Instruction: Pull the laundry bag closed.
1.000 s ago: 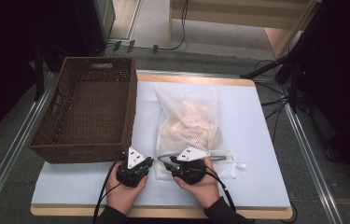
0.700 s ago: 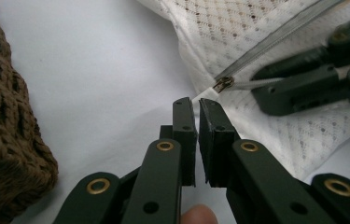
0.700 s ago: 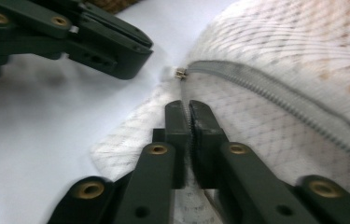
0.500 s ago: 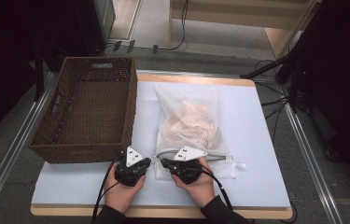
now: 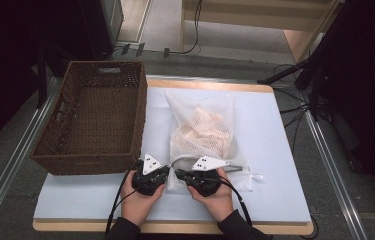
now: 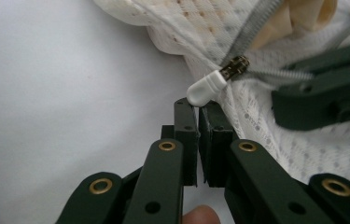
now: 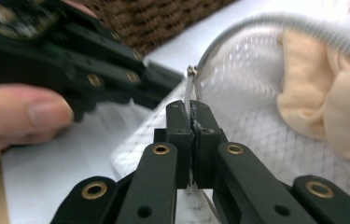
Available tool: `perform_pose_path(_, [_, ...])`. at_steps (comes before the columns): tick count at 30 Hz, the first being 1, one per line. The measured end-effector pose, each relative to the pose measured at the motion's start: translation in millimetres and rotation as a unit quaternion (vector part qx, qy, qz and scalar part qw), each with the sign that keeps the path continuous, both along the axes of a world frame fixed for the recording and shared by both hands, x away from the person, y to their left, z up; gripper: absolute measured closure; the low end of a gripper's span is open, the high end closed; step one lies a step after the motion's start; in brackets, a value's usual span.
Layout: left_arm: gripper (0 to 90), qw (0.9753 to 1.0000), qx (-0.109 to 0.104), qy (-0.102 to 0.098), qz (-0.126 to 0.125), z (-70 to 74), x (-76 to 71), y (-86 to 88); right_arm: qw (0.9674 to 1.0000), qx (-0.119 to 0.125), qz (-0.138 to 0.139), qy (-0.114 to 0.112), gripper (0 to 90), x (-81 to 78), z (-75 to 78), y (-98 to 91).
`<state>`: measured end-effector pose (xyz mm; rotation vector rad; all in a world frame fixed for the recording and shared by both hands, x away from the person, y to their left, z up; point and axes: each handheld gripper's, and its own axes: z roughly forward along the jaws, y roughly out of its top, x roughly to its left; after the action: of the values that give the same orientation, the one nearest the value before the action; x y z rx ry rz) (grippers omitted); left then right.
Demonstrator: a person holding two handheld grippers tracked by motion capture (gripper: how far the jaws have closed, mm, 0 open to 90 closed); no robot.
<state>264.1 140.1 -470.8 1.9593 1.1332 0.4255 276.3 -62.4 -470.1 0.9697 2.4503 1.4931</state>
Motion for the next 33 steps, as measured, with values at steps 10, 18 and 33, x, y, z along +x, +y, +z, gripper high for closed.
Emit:
perform_pose_path(10, [85.4, 0.9990, -0.002, -0.042, -0.015, 3.9, -8.4, -12.1, 0.9980, -0.057, -0.021, 0.021, 87.1, 5.6, -12.7, 4.9])
perform_pose_path(18, [83.1, 0.9995, -0.012, -0.030, -0.005, 5.1, -7.4, 0.3, 0.9979, -0.059, -0.023, -0.007, 62.4, 1.3, -7.8, 5.2])
perform_pose_path(33, [83.6, 1.0000, 0.001, -0.003, 0.005, -0.3, -11.1, 13.9, 0.9992, -0.024, -0.031, 0.007, 75.4, 3.5, -5.8, 14.4])
